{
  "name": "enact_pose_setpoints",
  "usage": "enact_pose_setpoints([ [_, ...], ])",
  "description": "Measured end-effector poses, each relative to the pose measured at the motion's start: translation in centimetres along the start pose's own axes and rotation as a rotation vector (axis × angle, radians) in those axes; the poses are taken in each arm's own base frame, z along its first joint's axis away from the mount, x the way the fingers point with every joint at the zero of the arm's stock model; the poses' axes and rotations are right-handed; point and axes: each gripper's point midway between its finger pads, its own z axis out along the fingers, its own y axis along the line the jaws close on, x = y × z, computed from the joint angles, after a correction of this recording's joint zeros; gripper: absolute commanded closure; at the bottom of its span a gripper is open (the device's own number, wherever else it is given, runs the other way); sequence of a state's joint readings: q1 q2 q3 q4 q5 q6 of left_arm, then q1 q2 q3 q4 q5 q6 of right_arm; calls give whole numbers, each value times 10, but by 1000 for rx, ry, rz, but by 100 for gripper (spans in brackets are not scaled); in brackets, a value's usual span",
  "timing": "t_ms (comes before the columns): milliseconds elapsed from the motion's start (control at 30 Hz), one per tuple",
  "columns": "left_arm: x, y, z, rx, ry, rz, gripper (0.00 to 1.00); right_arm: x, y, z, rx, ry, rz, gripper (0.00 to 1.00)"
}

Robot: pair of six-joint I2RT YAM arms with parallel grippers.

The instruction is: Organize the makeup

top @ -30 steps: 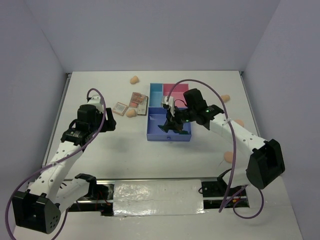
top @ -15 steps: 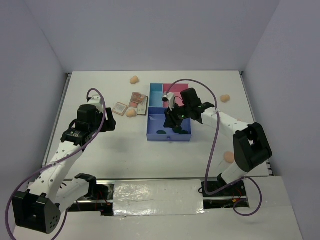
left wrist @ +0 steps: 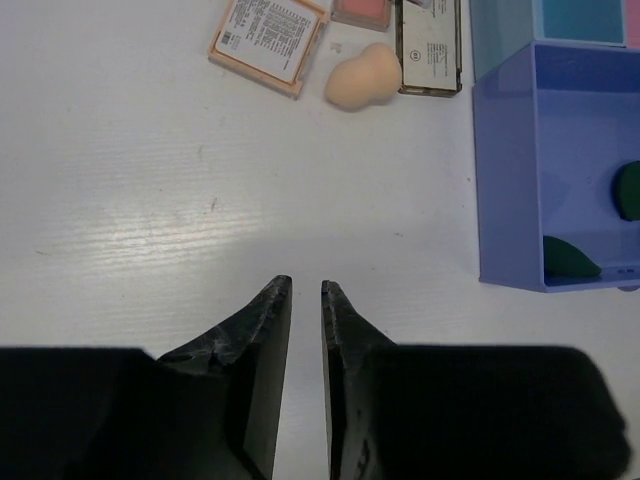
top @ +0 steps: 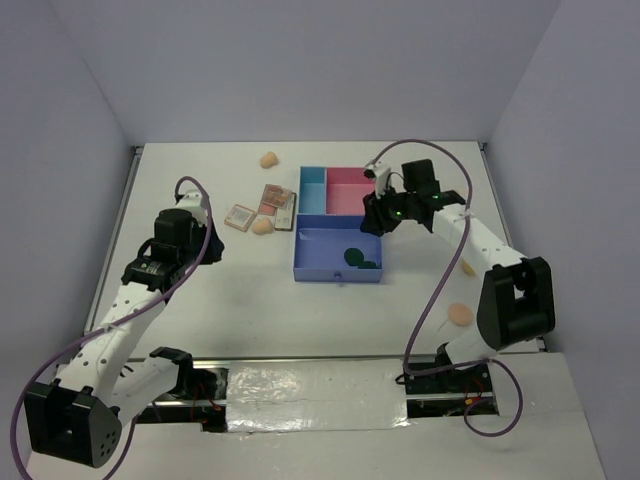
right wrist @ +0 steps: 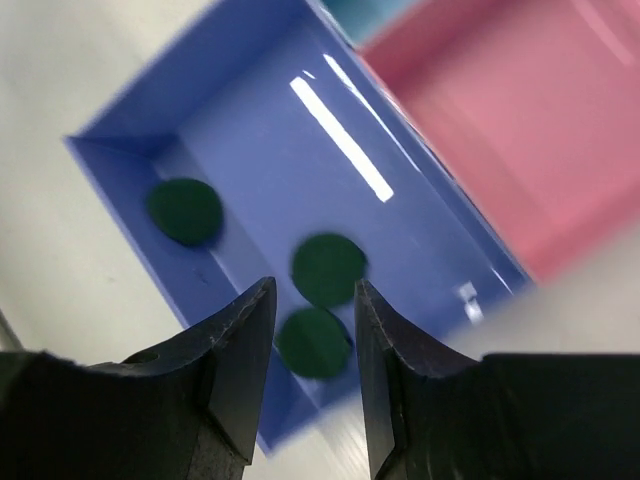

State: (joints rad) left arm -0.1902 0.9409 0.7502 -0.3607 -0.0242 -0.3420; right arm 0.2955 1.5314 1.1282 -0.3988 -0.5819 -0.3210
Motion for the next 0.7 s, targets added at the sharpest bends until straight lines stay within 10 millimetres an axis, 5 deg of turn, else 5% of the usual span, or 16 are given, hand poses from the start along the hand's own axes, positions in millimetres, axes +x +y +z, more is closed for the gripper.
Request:
enact_pose_setpoints([
  [200, 1, -4, 0, 26, 4, 21, 71, 40, -50, -46, 126, 90, 72, 57],
  [400, 0, -10, 2, 62, 5, 31, 60, 88, -92, -96, 220, 175, 133, 56],
  [533, 1, -12, 4, 75, 13, 32, 44, 108, -98, -111, 256, 249, 150, 56],
  [700, 4, -12, 7, 73, 28, 32, 39, 129, -106, -127, 350, 342, 182, 51],
])
